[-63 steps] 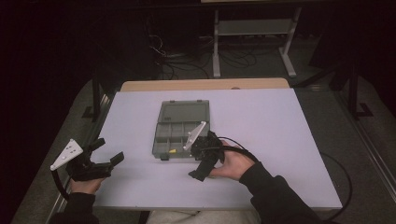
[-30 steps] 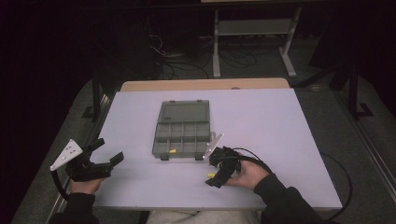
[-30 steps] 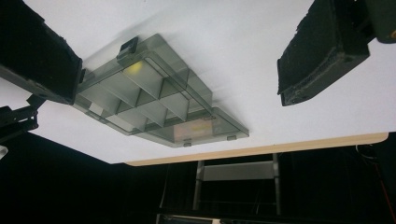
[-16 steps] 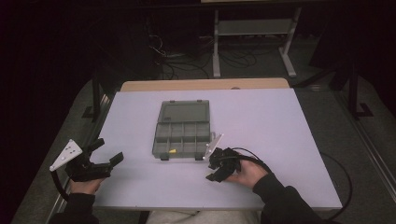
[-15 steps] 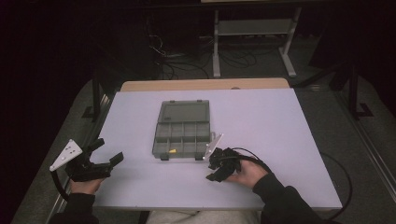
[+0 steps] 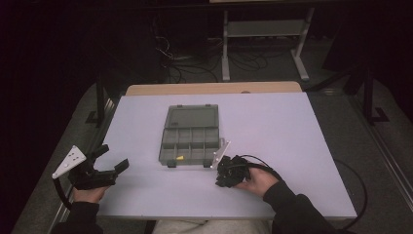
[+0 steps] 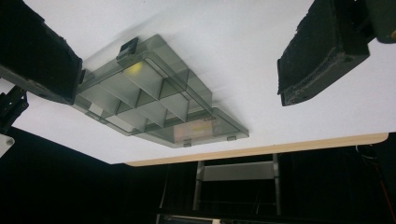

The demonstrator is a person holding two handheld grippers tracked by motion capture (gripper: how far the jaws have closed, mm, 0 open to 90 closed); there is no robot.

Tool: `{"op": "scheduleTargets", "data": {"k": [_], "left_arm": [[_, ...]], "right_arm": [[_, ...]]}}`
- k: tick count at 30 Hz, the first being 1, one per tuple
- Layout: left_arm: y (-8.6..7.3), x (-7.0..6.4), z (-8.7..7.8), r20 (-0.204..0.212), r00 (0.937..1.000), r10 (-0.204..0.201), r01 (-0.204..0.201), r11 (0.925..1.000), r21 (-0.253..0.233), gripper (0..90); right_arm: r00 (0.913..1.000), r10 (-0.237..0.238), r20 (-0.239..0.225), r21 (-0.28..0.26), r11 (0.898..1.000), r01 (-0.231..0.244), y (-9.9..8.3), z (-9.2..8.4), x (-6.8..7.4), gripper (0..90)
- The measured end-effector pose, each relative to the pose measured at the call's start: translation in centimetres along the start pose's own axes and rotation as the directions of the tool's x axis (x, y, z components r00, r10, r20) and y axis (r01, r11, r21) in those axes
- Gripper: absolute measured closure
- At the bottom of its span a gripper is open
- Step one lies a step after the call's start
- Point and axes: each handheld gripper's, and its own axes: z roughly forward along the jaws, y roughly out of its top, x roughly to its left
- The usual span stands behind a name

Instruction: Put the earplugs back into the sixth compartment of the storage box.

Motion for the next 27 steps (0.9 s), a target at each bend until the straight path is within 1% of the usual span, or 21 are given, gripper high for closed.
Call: {"op": "scheduleTargets", "data": {"k": [4, 7, 15, 22, 24, 27], "left_arm": [[0.0, 0.0, 0.0, -0.001, 1.0, 0.0, 0.0, 1.0, -0.001, 0.0], [0.0, 0.0, 0.0, -0.001, 1.0, 0.0, 0.0, 1.0, -0.001, 0.0], [0.0, 0.0, 0.0, -0.002, 1.0, 0.0, 0.0, 1.0, -0.002, 0.0], [0.0, 0.0, 0.0, -0.002, 1.0, -0.001, 0.001, 1.0, -0.002, 0.0], [0.0, 0.0, 0.0, -0.002, 1.0, -0.002, 0.002, 1.0, -0.002, 0.0], [0.0, 0.0, 0.0, 0.0, 1.0, -0.002, 0.002, 1.0, -0.002, 0.0]], "right_arm": [[0.9998, 0.013, -0.013, -0.005, 1.0, -0.013, 0.0, -0.1, -0.2, 78.5], [0.9999, 0.011, -0.013, -0.021, 1.0, -0.011, 0.1, -0.4, -0.2, 78.6], [0.9999, 0.016, -0.001, -0.081, 0.997, -0.016, 0.7, -2.2, -0.4, 78.6], [0.9998, 0.014, 0.016, -0.089, 0.996, -0.013, 1.4, -3.5, -0.6, 78.7], [0.9998, 0.015, 0.016, -0.106, 0.994, -0.014, 1.6, -4.1, -0.8, 78.7], [0.9997, 0.017, 0.015, -0.119, 0.993, -0.015, 1.8, -4.8, -1.0, 78.9]]}}
